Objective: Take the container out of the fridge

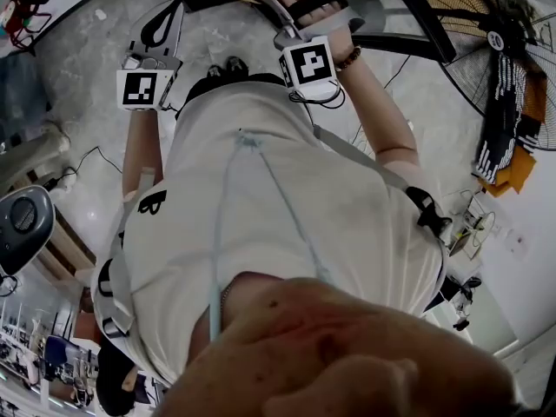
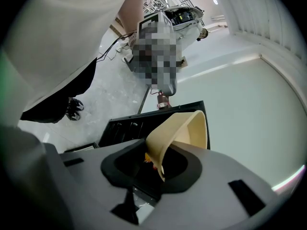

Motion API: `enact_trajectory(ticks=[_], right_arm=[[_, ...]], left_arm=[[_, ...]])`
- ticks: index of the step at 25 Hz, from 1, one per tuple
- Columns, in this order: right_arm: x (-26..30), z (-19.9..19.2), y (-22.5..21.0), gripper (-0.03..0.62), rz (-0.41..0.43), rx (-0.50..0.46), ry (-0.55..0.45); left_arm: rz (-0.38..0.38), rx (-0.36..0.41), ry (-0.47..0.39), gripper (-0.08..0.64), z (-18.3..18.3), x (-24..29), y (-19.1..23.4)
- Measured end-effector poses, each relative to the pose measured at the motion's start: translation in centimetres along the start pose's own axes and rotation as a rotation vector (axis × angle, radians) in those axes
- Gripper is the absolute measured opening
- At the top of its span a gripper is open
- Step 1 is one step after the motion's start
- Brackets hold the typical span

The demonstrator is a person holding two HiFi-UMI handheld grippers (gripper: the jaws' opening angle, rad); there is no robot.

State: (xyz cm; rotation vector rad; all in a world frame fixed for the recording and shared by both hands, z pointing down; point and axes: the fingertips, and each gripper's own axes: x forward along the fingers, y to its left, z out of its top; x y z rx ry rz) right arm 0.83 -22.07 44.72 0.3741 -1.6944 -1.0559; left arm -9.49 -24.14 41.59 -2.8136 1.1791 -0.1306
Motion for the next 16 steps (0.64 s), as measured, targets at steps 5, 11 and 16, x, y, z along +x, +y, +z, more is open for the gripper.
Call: enact_trajectory(ticks=[5,11,16], right_arm=[[0.1,-0.4,-0.1,0.097,0.008,-0.005,0.004],[0.4,-0.3,-0.2,0.097,0.016,-0.020,0.003],[0.5,0.0,-0.2,0.097,0.020,-0.014,-0.003]], left_arm=[[0.002,0.008,0.005,0.008,0.3,0.1,0.0],[0.022,0.002,0.015,0.008,-0.2,-0.6,0.3],[0.029,-0.001,0.011,0.008,-0.2,-0.9,0.6]])
